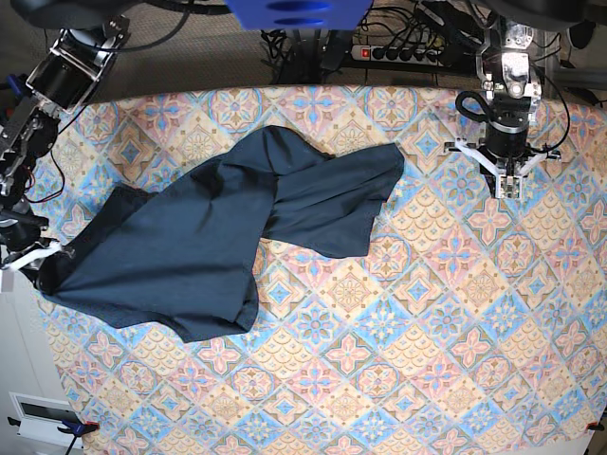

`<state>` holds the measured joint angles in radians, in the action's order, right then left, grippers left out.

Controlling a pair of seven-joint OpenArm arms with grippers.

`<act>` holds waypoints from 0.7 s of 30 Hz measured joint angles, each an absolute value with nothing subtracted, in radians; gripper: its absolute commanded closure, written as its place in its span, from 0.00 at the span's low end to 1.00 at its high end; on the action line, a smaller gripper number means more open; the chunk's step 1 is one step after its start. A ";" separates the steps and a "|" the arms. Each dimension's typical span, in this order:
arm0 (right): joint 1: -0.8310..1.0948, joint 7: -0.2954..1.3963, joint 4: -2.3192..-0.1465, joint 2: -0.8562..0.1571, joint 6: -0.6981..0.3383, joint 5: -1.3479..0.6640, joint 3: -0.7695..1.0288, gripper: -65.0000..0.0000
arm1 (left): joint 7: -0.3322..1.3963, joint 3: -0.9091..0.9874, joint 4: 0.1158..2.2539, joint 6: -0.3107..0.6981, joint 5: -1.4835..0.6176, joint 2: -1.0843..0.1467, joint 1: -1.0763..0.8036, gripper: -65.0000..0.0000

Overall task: Layout the t-shirt on the table in an organized manner, then fold the t-shirt properly
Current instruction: 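Hold the shirt end with the right gripper and release with the left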

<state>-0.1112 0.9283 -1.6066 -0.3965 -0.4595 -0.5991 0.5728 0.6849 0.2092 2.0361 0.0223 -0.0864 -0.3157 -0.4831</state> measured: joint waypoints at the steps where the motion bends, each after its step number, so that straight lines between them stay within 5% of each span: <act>1: -0.111 0.928 -1.615 -0.397 -0.460 -0.601 0.601 0.99 | 0.685 0.202 2.036 0.022 -0.096 -0.316 -0.485 1.00; 15: -0.054 0.920 -1.575 -0.392 -0.456 -0.594 0.721 0.99 | 0.685 -0.157 2.036 0.019 -0.128 -0.365 -0.507 0.99; 21: -0.055 0.921 -1.575 -0.391 -0.457 -0.596 0.720 0.99 | 0.682 -0.286 2.017 0.023 -0.129 -0.404 -0.450 0.65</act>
